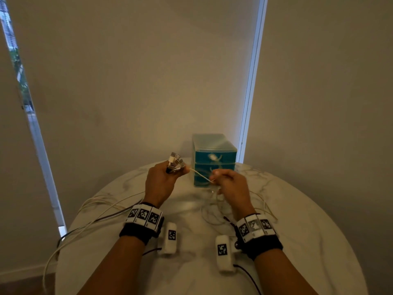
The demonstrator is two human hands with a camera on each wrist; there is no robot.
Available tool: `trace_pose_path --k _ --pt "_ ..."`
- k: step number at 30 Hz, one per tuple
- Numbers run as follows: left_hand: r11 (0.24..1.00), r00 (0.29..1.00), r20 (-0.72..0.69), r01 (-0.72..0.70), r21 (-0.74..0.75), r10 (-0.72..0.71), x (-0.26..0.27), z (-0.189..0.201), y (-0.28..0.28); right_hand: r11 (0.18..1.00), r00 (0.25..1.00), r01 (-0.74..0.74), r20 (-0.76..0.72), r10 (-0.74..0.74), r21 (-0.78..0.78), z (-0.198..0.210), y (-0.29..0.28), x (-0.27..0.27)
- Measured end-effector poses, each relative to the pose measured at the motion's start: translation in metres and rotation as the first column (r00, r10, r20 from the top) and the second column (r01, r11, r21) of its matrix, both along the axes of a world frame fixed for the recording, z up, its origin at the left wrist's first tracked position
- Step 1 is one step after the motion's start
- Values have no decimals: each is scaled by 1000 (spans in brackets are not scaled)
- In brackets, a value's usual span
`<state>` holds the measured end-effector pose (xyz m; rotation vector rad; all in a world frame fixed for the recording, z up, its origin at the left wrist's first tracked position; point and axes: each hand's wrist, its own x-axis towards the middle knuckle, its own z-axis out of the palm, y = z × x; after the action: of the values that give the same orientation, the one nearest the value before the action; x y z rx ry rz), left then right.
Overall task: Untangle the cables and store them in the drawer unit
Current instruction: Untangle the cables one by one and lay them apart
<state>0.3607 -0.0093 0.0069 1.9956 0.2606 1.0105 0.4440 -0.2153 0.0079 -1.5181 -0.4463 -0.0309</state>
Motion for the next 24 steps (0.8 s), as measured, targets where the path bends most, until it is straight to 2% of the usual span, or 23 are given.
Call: trace_pose_path --k 2,4,7,9,10,12,14,16,19,22,24 --pt "993 993 -22 -118 -11 117 2 -4 9 947 981 174 -129 -143 270 2 -16 12" --pt "981 978 -87 -192 -19 190 1 -6 14 861 968 225 -203 -146 456 3 -29 19" --pt "985 954 -254 -170 -16 160 4 -11 17 787 971 223 -205 -125 575 3 -38 21" --pt "985 942 -298 -169 -24 154 5 -13 18 753 973 220 -197 -122 620 5 -39 19" --pt "984 946 -282 -176 -26 161 4 -10 15 760 975 218 -179 -135 613 6 -39 18" --pt "988 969 -206 -148 -45 135 1 -1 9 826 984 179 -103 -147 535 10 -38 12" --pt "984 991 -131 -48 -174 25 -3 7 -1 915 996 80 -4 -85 396 14 -32 1" --pt "946 991 -90 62 -318 -96 -4 11 -7 969 996 -59 79 41 241 12 -21 -12" --pt "869 959 -48 231 -438 -279 -1 12 -13 982 973 -188 144 183 22 3 3 -24" --pt "771 899 44 397 -498 -435 2 12 -19 966 946 -222 211 247 -134 -3 18 -27" --pt "809 913 21 371 -456 -407 2 11 -23 957 936 -242 220 274 -162 -4 21 -26"
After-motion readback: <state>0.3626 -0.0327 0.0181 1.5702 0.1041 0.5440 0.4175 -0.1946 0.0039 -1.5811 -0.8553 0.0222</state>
